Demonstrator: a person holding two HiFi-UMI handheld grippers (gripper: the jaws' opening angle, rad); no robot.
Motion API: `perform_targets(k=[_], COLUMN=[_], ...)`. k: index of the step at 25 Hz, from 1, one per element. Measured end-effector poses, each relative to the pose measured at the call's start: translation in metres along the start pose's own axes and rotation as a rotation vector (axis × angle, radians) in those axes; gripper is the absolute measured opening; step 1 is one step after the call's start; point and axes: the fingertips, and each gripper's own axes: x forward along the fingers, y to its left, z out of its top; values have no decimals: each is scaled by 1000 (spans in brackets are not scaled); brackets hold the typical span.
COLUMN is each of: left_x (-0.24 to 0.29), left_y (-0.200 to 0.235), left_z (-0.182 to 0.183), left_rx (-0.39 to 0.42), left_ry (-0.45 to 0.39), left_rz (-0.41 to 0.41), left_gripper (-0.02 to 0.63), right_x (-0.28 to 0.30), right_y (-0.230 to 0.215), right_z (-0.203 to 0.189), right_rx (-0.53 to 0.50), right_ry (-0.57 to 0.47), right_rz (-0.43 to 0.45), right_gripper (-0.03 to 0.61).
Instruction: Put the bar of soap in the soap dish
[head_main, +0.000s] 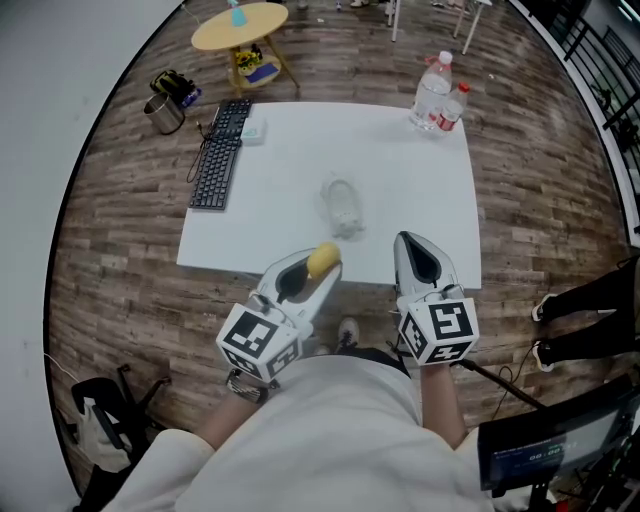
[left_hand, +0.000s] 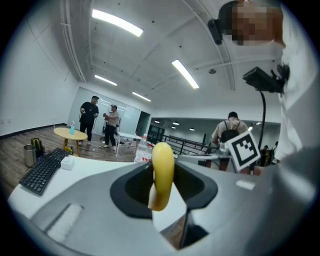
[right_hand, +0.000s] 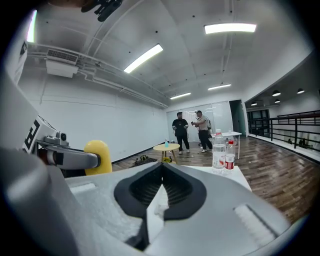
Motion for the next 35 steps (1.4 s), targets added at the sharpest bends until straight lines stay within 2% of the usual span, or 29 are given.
perform_targets(k=[7, 11, 22, 35], left_x=[14, 23, 30, 40], left_y=[3, 3, 6, 19], left_z=[2, 4, 11, 12], left_rx=[-2, 22, 9, -6], left_ry=[-3, -2, -19, -2], left_rz=[28, 52, 98, 91], left_gripper=[132, 132, 132, 132], right_x=[10, 16, 25, 44], right_y=[-13, -20, -30, -34], right_z=[0, 1, 4, -3], right_rx=[1, 5, 26, 55], right_ry=[9, 11, 18, 61], right_rz=[24, 48, 87, 93], right_gripper=[2, 2, 2, 2])
